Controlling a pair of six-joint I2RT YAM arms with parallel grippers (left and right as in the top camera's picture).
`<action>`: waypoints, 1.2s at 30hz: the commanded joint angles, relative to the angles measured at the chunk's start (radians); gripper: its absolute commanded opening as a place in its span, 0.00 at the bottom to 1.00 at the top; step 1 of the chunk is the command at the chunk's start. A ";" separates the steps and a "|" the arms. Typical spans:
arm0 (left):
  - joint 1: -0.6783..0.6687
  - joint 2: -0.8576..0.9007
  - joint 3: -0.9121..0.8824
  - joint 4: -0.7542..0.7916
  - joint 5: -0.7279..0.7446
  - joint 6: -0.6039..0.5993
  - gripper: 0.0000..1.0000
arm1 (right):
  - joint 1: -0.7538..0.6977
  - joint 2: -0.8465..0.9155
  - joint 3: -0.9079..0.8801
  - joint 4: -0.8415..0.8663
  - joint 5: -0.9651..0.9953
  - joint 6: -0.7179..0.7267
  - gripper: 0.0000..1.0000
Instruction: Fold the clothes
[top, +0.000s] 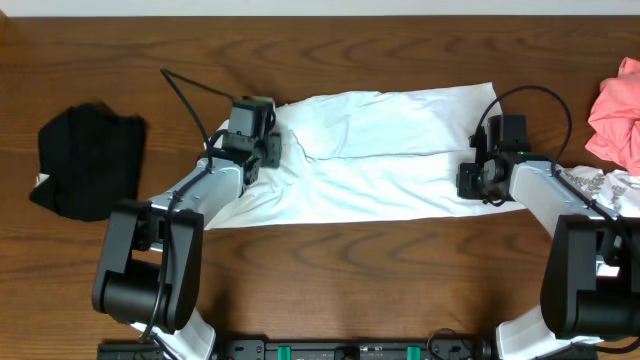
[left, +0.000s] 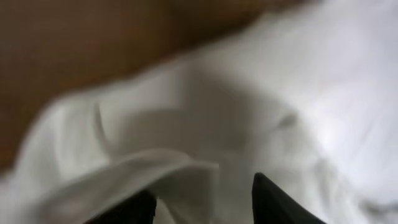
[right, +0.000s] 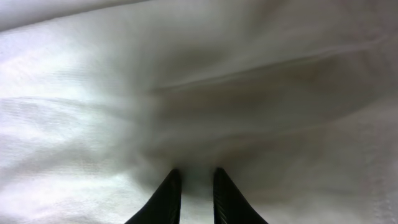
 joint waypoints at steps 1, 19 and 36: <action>0.003 0.008 0.001 0.054 -0.014 0.054 0.51 | 0.010 0.012 -0.011 -0.015 0.004 -0.012 0.17; 0.005 -0.332 0.032 -0.355 -0.034 0.030 0.50 | 0.010 0.012 -0.011 -0.022 0.003 -0.012 0.17; 0.005 -0.219 -0.071 -0.623 0.074 -0.127 0.50 | 0.010 0.012 -0.011 -0.023 0.003 -0.012 0.17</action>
